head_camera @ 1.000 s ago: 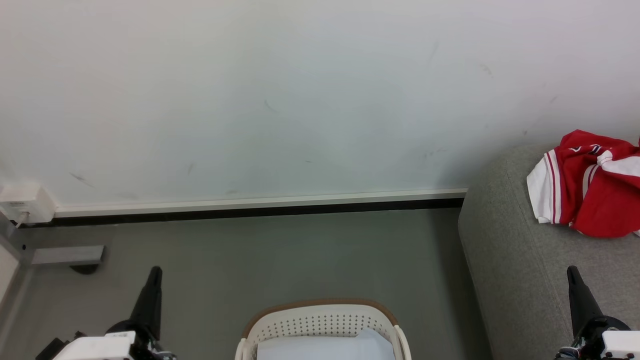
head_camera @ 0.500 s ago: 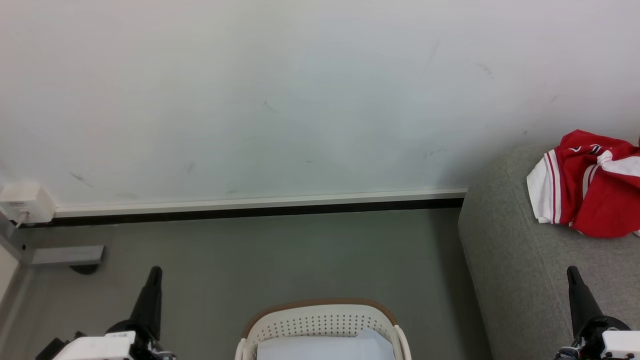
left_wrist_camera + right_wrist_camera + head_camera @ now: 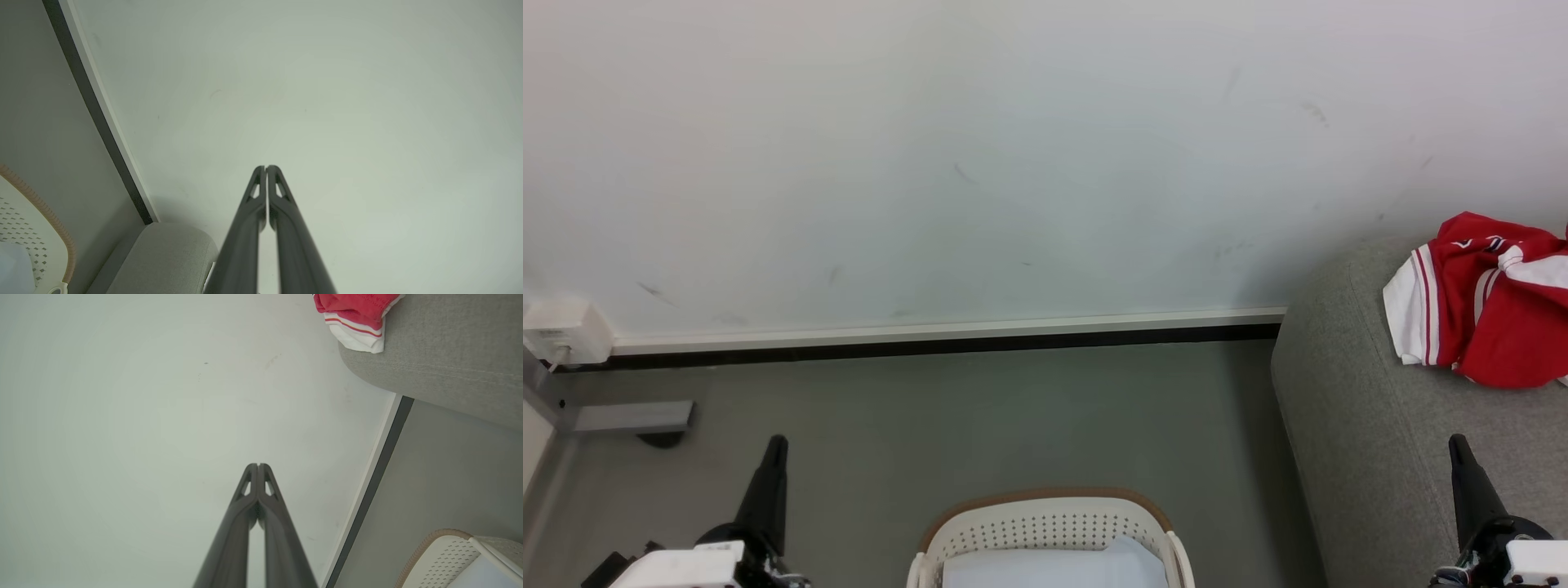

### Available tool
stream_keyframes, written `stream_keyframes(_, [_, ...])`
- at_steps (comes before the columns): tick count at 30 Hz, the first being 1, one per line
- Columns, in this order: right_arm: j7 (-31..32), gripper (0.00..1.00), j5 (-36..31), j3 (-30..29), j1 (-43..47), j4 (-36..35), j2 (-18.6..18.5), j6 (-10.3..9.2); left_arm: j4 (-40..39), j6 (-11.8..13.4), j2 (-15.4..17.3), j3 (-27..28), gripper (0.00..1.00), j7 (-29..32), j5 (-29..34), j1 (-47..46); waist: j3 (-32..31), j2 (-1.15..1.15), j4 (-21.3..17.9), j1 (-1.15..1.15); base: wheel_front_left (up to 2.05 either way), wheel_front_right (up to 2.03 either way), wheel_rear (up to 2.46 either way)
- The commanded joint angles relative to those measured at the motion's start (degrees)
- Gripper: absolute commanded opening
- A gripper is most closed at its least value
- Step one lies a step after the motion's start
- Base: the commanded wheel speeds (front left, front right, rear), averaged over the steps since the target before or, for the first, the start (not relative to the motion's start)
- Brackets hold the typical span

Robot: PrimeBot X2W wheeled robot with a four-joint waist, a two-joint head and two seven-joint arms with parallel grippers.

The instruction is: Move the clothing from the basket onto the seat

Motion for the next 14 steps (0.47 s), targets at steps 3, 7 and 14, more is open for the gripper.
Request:
stream_keyframes(3, [0.16, 0.0, 0.11, -0.19, -0.73, -0.28, -0.42, -0.13, -0.14, -0.36, 0.12, 0.14, 0.0, 0.22, -0.79, -0.41, 0.0, 0.0, 0.0, 0.0, 0.0, 0.0, 0.0])
stream_keyframes(7, [0.16, 0.0, 0.11, -0.19, -0.73, -0.28, -0.42, -0.13, -0.14, -0.36, 0.12, 0.14, 0.0, 0.22, -0.79, -0.41, 0.0, 0.0, 0.0, 0.0, 0.0, 0.0, 0.0])
stream_keyframes(14, [0.16, 0.0, 0.11, -0.18, -0.73, -0.29, -0.42, -0.12, -0.14, -0.36, 0.12, 0.14, 0.0, 0.22, -0.79, -0.4, 0.0, 0.0, 0.0, 0.0, 0.0, 0.0, 0.0])
